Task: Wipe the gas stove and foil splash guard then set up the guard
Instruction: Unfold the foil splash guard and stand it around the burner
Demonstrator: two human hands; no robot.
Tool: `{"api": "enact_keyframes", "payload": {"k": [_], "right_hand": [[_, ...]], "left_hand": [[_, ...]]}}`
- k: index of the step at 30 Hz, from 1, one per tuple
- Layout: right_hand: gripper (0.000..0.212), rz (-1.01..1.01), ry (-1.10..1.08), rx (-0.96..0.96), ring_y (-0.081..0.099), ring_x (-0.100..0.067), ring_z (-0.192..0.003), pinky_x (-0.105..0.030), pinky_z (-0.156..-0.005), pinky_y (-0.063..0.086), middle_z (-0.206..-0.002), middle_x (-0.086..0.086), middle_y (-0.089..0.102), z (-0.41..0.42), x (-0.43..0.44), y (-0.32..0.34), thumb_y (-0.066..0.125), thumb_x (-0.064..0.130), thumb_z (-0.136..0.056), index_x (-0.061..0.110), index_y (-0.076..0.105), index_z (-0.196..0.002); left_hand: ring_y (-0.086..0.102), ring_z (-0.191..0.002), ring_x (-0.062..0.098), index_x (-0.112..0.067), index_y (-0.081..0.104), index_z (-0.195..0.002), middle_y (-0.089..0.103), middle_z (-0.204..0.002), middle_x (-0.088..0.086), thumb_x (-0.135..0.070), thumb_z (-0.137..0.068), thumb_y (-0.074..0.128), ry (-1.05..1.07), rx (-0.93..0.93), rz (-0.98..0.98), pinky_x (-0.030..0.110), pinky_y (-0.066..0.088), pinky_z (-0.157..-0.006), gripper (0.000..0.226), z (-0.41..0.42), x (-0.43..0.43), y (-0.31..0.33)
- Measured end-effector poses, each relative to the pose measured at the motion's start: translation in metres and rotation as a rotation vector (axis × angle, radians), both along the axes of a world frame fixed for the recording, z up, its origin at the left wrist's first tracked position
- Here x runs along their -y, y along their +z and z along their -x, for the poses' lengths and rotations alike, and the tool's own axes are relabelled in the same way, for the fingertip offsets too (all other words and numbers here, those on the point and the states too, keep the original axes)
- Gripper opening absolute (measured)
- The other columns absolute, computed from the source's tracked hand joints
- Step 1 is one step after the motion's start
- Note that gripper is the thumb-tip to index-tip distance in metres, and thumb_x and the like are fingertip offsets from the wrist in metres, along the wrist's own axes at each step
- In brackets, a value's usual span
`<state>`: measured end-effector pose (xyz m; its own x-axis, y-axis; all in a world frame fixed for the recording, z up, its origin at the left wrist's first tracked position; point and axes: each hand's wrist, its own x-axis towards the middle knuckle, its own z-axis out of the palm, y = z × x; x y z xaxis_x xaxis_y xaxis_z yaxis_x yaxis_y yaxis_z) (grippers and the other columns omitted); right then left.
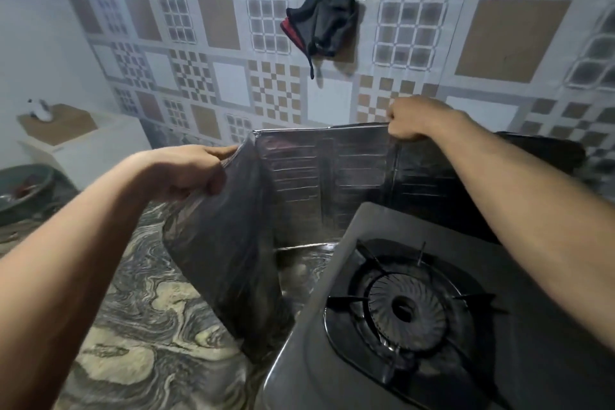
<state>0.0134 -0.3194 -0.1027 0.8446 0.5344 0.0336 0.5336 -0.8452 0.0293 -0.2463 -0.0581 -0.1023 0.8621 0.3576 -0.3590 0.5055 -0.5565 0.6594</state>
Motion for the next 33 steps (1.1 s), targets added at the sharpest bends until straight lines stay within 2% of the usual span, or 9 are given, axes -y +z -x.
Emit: {"api": "enact_keyframes", "payload": {"k": [2, 6, 9, 12, 15, 18, 21, 26, 33], "right_hand": [[0.034, 0.071, -0.057, 0.042, 0.057, -0.033, -0.087, -0.035, -0.067, 0.048, -0.109, -0.014, 0.062, 0.003, 0.020, -0.001, 0.048, 0.016, -0.078, 0.012, 0.060, -0.110], [0.007, -0.055, 0.004, 0.042, 0.055, -0.029, -0.081, -0.035, -0.066, 0.044, -0.096, -0.010, 0.061, 0.009, 0.051, -0.018, 0.053, 0.014, -0.088, 0.016, 0.058, -0.093], [0.011, -0.122, -0.019, 0.104, 0.057, -0.033, -0.086, -0.035, -0.065, 0.040, -0.103, -0.016, 0.064, 0.011, 0.082, -0.031, 0.049, 0.013, -0.096, 0.015, 0.058, -0.102], [0.012, -0.113, -0.079, 0.091, 0.055, -0.033, -0.088, -0.035, -0.065, 0.042, -0.103, -0.016, 0.062, 0.016, 0.111, -0.030, 0.048, 0.012, -0.097, 0.017, 0.058, -0.103], [0.010, -0.046, -0.181, 0.027, 0.053, -0.031, -0.085, -0.032, -0.063, 0.039, -0.100, -0.014, 0.060, 0.021, 0.137, -0.022, 0.049, 0.010, -0.093, 0.016, 0.056, -0.096], [0.011, -0.008, -0.286, 0.032, 0.054, -0.029, -0.086, -0.033, -0.066, 0.042, -0.104, -0.016, 0.062, 0.031, 0.160, -0.014, 0.053, 0.008, -0.089, 0.012, 0.061, -0.096], [0.016, -0.060, -0.367, 0.107, 0.057, -0.032, -0.094, -0.039, -0.078, 0.050, -0.111, -0.015, 0.062, 0.045, 0.171, -0.015, 0.057, 0.017, -0.094, 0.014, 0.059, -0.110], [0.037, -0.097, -0.266, 0.222, 0.049, -0.036, -0.123, -0.052, -0.101, 0.039, -0.134, -0.013, 0.055, 0.044, 0.150, -0.041, 0.049, 0.030, -0.101, 0.021, 0.046, -0.136], [0.023, -0.259, -0.148, 0.329, 0.054, -0.034, -0.106, -0.047, -0.091, 0.037, -0.113, -0.012, 0.056, 0.018, 0.123, -0.065, 0.041, 0.020, -0.104, 0.019, 0.054, -0.123]], "left_hand": [[0.061, -0.112, 0.049, -0.073, 0.060, -0.100, 0.072, -0.119, 0.006, -0.007, -0.044, 0.053, -0.082, 0.008, -0.001, 0.062, 0.046, -0.095, 0.087, -0.009, 0.009, -0.005], [0.066, -0.069, 0.030, -0.068, 0.053, -0.120, 0.076, -0.100, 0.011, -0.007, -0.053, 0.053, -0.129, 0.043, -0.004, 0.029, 0.046, -0.054, 0.092, -0.027, 0.038, -0.009], [0.062, -0.052, 0.005, -0.060, 0.042, -0.128, 0.073, -0.096, 0.001, -0.001, -0.075, 0.054, -0.233, 0.099, -0.040, 0.017, 0.043, -0.041, 0.080, -0.038, 0.061, -0.009], [0.066, -0.080, 0.003, -0.051, 0.042, -0.139, 0.064, -0.118, -0.006, -0.008, -0.084, 0.056, -0.309, 0.123, -0.034, 0.018, 0.051, -0.060, 0.071, -0.043, 0.078, -0.007], [0.057, -0.111, 0.011, -0.049, 0.043, -0.143, 0.055, -0.136, -0.014, -0.025, -0.068, 0.055, -0.396, 0.110, -0.049, 0.022, 0.050, -0.084, 0.080, -0.047, 0.089, -0.001], [0.062, -0.097, 0.003, -0.046, 0.048, -0.140, 0.062, -0.124, -0.016, -0.018, -0.079, 0.057, -0.484, 0.122, 0.002, 0.016, 0.053, -0.075, 0.068, -0.058, 0.101, 0.000], [0.066, -0.107, 0.016, -0.040, 0.057, -0.134, 0.067, -0.124, -0.007, -0.030, -0.071, 0.056, -0.491, 0.171, -0.062, 0.037, 0.056, -0.092, 0.064, -0.077, 0.107, -0.009], [0.058, -0.122, 0.028, -0.023, 0.045, -0.149, 0.061, -0.137, 0.008, 0.000, -0.087, 0.051, -0.409, 0.264, -0.218, 0.024, 0.041, -0.095, 0.066, -0.091, 0.121, -0.033], [0.053, -0.130, 0.025, -0.028, 0.031, -0.155, 0.056, -0.145, 0.005, -0.014, -0.063, 0.052, -0.364, 0.290, -0.350, 0.031, 0.041, -0.107, 0.095, -0.080, 0.121, -0.044]]}}
